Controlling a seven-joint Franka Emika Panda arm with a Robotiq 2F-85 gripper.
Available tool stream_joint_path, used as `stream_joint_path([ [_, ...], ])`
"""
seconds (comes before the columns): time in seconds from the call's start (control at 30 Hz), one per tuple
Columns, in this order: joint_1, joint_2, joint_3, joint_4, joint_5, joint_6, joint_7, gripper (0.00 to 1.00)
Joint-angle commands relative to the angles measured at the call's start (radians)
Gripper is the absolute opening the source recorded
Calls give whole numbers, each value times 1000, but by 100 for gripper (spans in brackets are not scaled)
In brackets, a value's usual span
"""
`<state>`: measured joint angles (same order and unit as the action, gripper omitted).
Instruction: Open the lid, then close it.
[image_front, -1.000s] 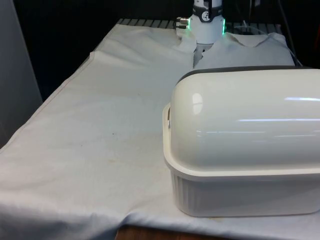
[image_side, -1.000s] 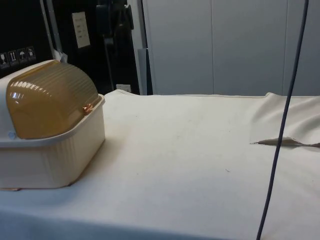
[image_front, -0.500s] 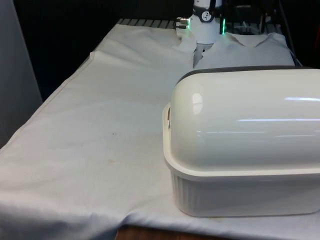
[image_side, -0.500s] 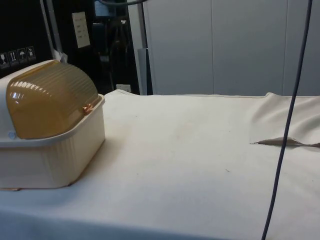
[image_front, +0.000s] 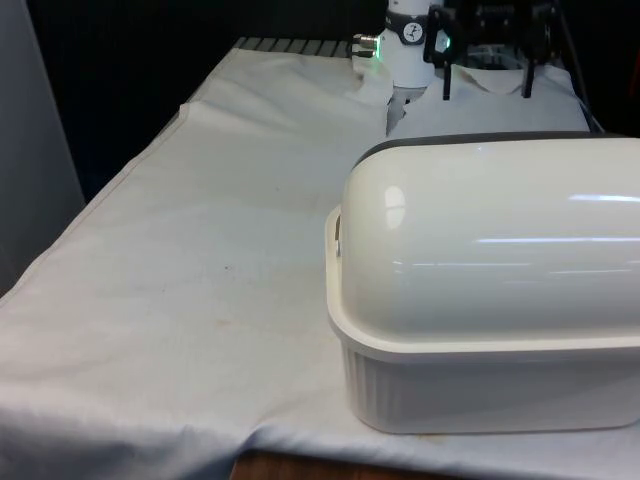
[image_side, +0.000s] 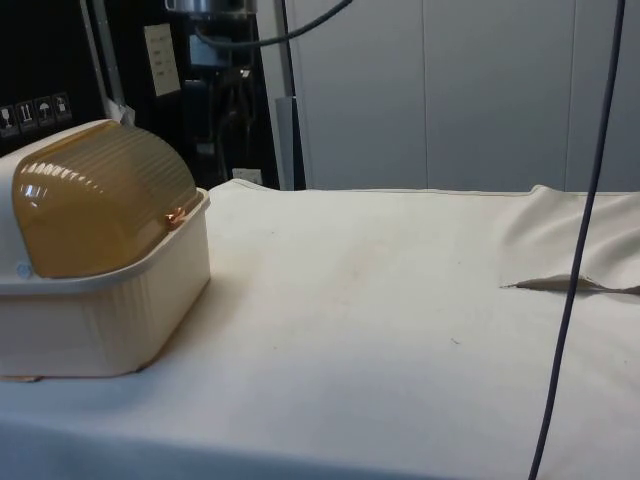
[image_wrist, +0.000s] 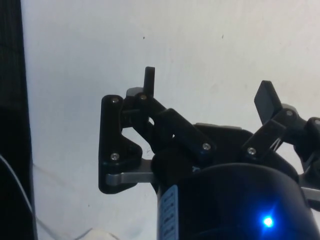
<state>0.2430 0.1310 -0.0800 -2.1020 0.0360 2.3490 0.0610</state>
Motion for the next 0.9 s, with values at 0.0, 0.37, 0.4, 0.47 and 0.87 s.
stream_joint_path([
  [0.0,0,6,-1,-7,-3,25,2,100],
  [0.37,-1,45,0,-17,-2,100,-4,100],
  [0.4,0,48,0,-16,-2,107,-5,100],
  [0.47,-1,51,0,-15,0,104,-7,100],
  [0.87,3,97,10,-16,-3,215,-31,100],
])
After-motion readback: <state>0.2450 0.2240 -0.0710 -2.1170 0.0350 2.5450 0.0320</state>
